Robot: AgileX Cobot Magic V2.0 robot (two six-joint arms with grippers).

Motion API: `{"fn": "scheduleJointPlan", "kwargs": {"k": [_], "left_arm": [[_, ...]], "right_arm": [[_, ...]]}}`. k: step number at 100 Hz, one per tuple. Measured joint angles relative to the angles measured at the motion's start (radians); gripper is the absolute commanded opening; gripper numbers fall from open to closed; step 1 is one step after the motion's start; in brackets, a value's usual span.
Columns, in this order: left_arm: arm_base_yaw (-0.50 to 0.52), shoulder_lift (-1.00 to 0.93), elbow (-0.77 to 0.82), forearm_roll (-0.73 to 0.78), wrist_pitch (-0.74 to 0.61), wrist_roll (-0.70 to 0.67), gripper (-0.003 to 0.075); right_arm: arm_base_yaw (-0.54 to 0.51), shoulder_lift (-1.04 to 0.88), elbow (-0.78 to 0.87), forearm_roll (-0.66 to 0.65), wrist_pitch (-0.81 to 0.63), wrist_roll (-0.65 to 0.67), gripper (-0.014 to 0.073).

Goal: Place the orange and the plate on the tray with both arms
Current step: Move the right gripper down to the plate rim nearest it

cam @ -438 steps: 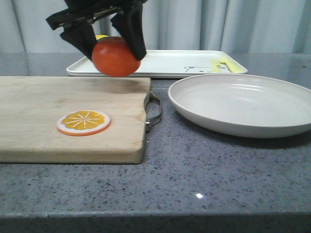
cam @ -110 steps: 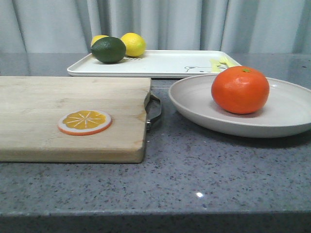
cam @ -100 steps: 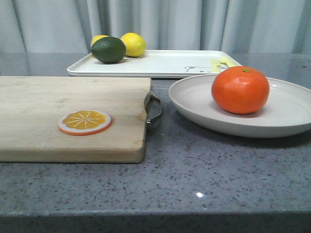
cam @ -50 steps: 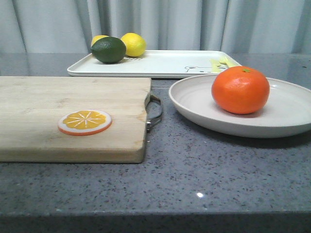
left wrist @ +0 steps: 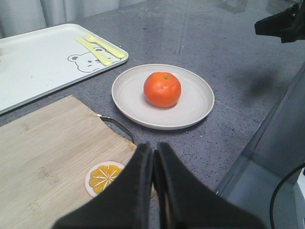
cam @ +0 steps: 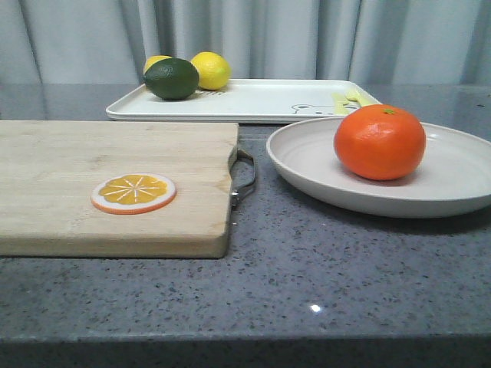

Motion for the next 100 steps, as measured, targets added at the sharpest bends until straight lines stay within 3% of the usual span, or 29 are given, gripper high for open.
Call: {"fn": "scheduleJointPlan", "kwargs": {"k": [24,31,70,100], "left_arm": [[0.0,0.0,0.0,0.0,0.0,0.0,-0.002],[0.0,0.0,0.0,0.0,0.0,0.0,-0.002],[0.0,0.0,0.0,0.002,0.0,0.0,-0.002],[0.0,0.0,0.0,0.002,0.0,0.0,-0.002]], "right_arm": [[0.091,0.191,-0.151,0.022,0.151,-0.008,0.0421],[0.106,0.255,-0.199,0.04,0.195,-0.008,0.0489],[0.116,0.57,-0.434,0.152,0.409,-0.015,0.05],[0.116,0.739,-0.503,0.219,0.442,-0.052,0.05]]}}
